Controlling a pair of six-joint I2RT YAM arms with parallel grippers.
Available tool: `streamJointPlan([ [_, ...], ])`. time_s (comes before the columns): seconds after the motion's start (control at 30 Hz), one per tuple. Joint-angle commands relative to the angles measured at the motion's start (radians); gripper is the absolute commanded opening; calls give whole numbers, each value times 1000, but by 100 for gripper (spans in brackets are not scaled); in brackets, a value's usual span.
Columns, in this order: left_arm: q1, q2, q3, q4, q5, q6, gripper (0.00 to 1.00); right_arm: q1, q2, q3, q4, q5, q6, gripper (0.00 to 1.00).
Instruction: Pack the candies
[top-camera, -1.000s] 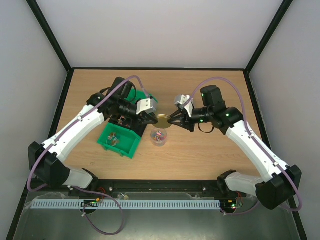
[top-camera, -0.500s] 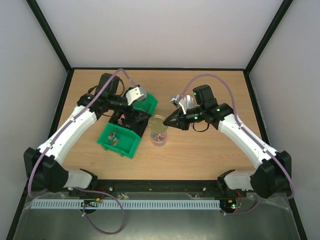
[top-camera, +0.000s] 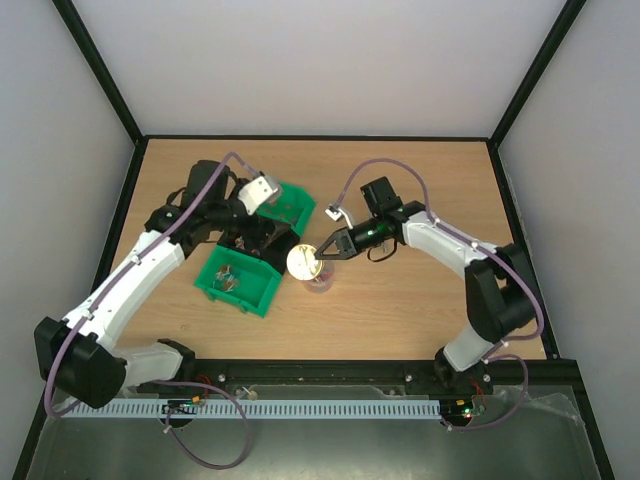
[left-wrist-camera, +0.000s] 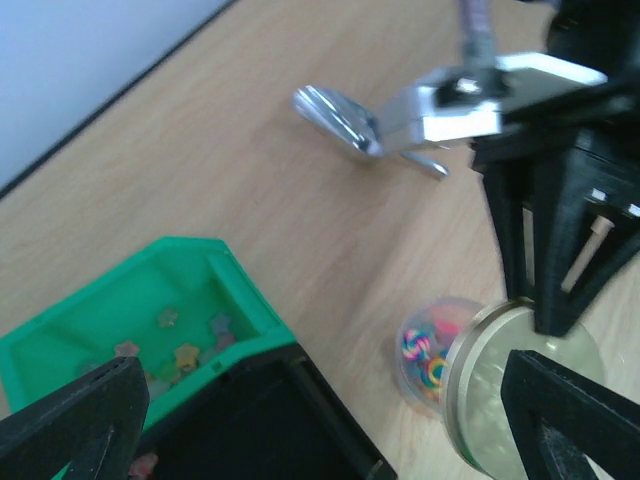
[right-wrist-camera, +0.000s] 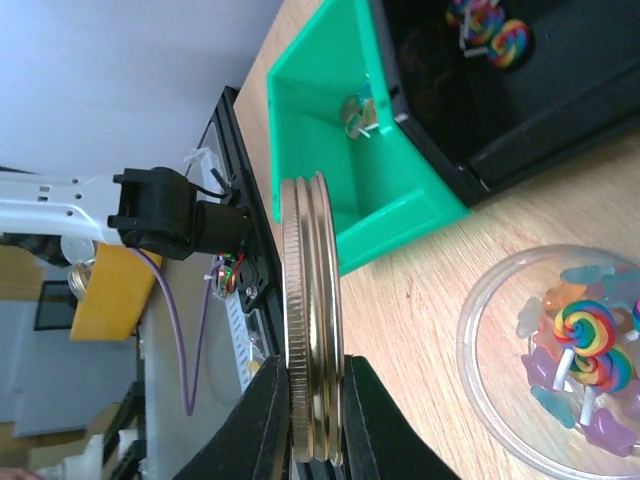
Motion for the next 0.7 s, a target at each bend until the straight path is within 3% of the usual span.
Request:
streamJointPlan([
  [0.0,-69,-6,-76,-83,-19,142,99,-3,95,-7,-3,-69,56,1],
  [0.2,-206,20,-184,-30,-144,215,99,-47,176,-11,-25,-103,35,1],
  [0.67,-278,104,-270,44,-225,261,99,-100,285,34,-121,-133,-55,1],
])
